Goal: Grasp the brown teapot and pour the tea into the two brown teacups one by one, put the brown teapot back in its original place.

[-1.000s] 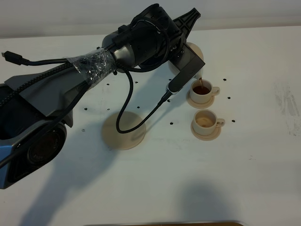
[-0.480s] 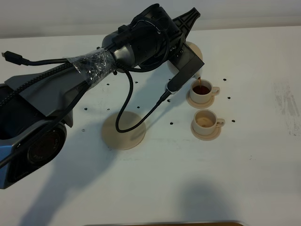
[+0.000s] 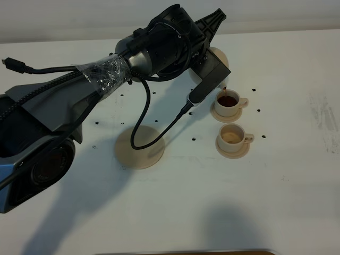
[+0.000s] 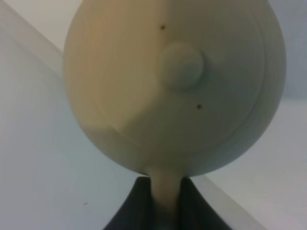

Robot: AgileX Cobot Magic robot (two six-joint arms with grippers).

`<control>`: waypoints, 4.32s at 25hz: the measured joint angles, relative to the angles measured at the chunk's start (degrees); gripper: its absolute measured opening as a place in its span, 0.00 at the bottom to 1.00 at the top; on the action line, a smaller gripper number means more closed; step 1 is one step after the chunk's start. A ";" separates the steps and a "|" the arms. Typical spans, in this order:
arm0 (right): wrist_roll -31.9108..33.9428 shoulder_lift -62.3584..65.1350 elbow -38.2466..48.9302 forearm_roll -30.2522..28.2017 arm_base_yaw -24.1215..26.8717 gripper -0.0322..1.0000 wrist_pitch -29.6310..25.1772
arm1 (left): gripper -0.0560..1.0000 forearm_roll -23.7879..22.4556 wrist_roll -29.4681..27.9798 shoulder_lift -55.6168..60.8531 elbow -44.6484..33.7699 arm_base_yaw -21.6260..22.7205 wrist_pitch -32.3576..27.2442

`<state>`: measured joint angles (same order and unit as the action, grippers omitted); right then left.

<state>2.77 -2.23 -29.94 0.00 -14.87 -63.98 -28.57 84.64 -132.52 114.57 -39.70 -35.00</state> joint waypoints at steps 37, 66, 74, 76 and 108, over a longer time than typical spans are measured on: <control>0.00 0.00 0.00 0.00 0.00 0.46 0.00 | 0.13 17.76 -27.05 2.23 0.21 5.73 -11.85; 0.00 0.00 0.00 0.00 0.00 0.46 0.00 | 0.13 25.40 -41.61 -0.77 0.31 7.81 -20.99; 0.00 0.00 0.00 0.00 0.00 0.46 0.00 | 0.13 24.49 -37.72 4.71 0.33 3.81 -24.37; 0.00 0.00 0.00 0.00 0.00 0.46 0.00 | 0.13 24.37 -36.70 4.71 0.19 2.65 -24.80; 0.00 0.00 0.00 0.00 0.00 0.46 0.00 | 0.13 6.42 -20.88 19.58 -33.38 -1.54 7.23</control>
<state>2.77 -2.23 -29.94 0.00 -14.87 -63.98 -22.16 63.77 -112.94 81.19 -41.24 -27.77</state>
